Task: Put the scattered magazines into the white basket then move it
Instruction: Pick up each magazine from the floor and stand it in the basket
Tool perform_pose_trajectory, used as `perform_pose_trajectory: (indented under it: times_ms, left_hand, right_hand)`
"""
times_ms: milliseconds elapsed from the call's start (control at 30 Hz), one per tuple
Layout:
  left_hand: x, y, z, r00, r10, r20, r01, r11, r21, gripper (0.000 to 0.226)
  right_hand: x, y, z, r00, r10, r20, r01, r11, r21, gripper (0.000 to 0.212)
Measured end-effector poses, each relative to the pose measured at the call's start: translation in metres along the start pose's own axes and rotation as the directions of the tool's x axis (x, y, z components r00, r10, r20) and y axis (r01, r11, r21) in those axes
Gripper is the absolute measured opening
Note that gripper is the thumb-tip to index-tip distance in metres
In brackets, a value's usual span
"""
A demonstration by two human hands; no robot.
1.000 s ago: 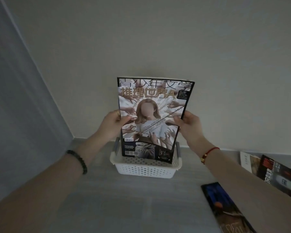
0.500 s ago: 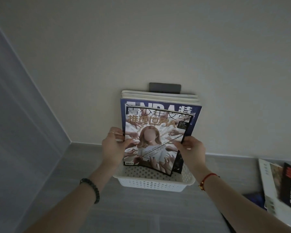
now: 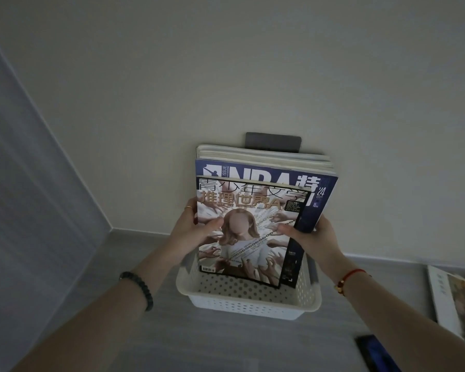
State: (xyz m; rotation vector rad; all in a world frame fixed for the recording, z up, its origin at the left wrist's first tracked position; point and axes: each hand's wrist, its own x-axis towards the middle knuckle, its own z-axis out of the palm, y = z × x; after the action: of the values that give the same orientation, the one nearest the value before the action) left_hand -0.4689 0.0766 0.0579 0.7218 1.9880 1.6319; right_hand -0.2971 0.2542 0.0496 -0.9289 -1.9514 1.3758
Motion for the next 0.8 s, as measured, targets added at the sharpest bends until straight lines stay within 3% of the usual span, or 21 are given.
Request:
perform_pose_trajectory:
  times_ms: [133, 333, 500, 633, 800]
  left_hand:
    - [-0.002, -0.004, 0.001, 0.996, 0.067, -0.061, -0.064, 0.997, 0.048, 0.028]
    - [0.003, 0.003, -0.002, 0.990, 0.129, -0.058, -0.131, 0.991, -0.031, 0.039]
    - [0.005, -0.003, 0.006, 0.996, 0.082, 0.039, -0.083, 0.996, 0.035, 0.046]
    - [0.006, -0.007, 0.010, 0.997, 0.073, 0.026, -0.077, 0.983, 0.168, 0.027]
    - [0.003, -0.008, 0.014, 0.995, 0.092, -0.042, -0.080, 0.971, 0.226, 0.024]
  right_hand:
    - [-0.001, 0.003, 0.002, 0.995, -0.091, -0.039, 0.089, 0.995, -0.035, 0.051]
    - [0.009, -0.017, -0.004, 0.975, -0.215, -0.062, 0.214, 0.976, -0.032, 0.053]
    - [0.005, 0.004, -0.006, 0.986, -0.164, 0.003, 0.164, 0.984, -0.073, 0.054]
    - [0.006, 0.003, -0.005, 0.991, -0.132, -0.033, 0.131, 0.991, -0.023, 0.062]
    - [0.006, 0.001, -0.005, 0.995, -0.097, -0.013, 0.096, 0.995, -0.033, 0.061]
